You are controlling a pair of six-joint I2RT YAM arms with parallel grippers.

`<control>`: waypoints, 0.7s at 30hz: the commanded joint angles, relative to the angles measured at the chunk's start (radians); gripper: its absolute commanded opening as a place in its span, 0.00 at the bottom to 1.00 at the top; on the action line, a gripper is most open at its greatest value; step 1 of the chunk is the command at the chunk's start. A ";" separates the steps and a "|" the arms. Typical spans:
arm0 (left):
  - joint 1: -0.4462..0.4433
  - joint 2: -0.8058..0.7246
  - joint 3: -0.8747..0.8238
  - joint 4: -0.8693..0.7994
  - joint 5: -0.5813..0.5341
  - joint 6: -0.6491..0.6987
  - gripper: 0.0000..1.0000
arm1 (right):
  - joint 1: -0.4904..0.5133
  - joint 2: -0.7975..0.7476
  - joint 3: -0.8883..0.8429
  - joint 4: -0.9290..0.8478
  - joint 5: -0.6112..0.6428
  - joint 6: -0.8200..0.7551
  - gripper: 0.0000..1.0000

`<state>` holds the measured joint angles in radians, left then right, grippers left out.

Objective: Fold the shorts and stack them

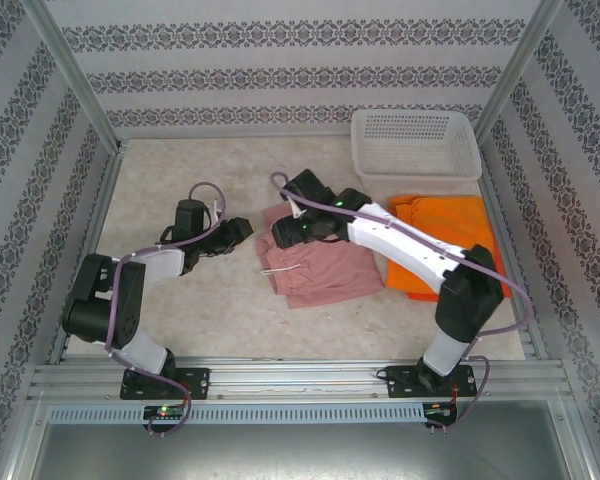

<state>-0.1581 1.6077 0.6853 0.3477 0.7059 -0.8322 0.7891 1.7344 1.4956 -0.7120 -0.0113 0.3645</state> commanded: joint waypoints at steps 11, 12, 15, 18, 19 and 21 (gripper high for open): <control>-0.029 0.226 0.004 0.236 0.015 -0.104 0.25 | 0.069 0.260 0.139 -0.037 0.024 0.137 0.59; -0.029 0.233 0.001 0.233 0.008 -0.102 0.24 | 0.072 0.271 0.145 -0.039 0.027 0.137 0.59; -0.028 0.248 -0.004 0.220 -0.007 -0.091 0.20 | 0.083 0.307 0.170 -0.052 0.051 0.132 0.58; -0.028 0.257 -0.015 0.217 -0.018 -0.086 0.19 | 0.091 0.339 0.187 -0.060 0.070 0.124 0.58; -0.029 0.258 -0.018 0.219 -0.019 -0.084 0.18 | 0.093 0.354 0.197 -0.068 0.079 0.121 0.58; -0.028 0.260 -0.021 0.216 -0.020 -0.080 0.17 | 0.093 0.380 0.217 -0.085 0.111 0.115 0.58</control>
<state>-0.1768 1.8397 0.6827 0.5331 0.7052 -0.9211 0.8738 2.0785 1.6714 -0.7525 0.0380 0.4759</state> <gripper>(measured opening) 0.176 0.579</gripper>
